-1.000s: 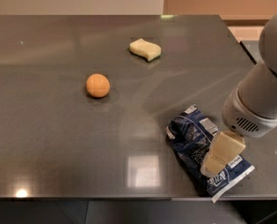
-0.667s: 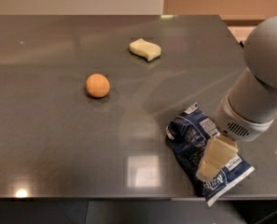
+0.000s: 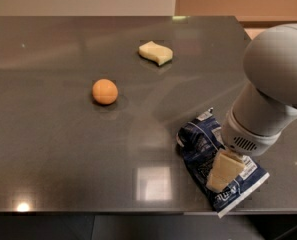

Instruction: Pick blue chip bag

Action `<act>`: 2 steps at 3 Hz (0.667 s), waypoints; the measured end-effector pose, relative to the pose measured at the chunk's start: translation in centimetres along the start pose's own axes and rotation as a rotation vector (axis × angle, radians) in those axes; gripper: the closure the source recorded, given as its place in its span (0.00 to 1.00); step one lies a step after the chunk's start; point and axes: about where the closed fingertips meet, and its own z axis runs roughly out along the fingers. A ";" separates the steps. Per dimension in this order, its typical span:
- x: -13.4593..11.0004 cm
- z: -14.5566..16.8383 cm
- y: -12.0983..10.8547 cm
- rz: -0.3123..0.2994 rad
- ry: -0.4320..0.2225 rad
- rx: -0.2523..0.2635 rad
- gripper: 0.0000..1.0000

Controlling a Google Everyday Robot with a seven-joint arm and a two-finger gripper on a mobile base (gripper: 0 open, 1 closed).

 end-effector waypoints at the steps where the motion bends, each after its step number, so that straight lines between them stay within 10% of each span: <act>1: -0.7 -1.0 0.0 -0.005 -0.004 0.010 0.65; 2: -1.5 -3.6 -0.6 -0.023 -0.050 0.013 0.87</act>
Offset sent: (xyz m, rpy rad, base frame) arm 0.0213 0.0096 0.0789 0.0939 -0.0819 0.0619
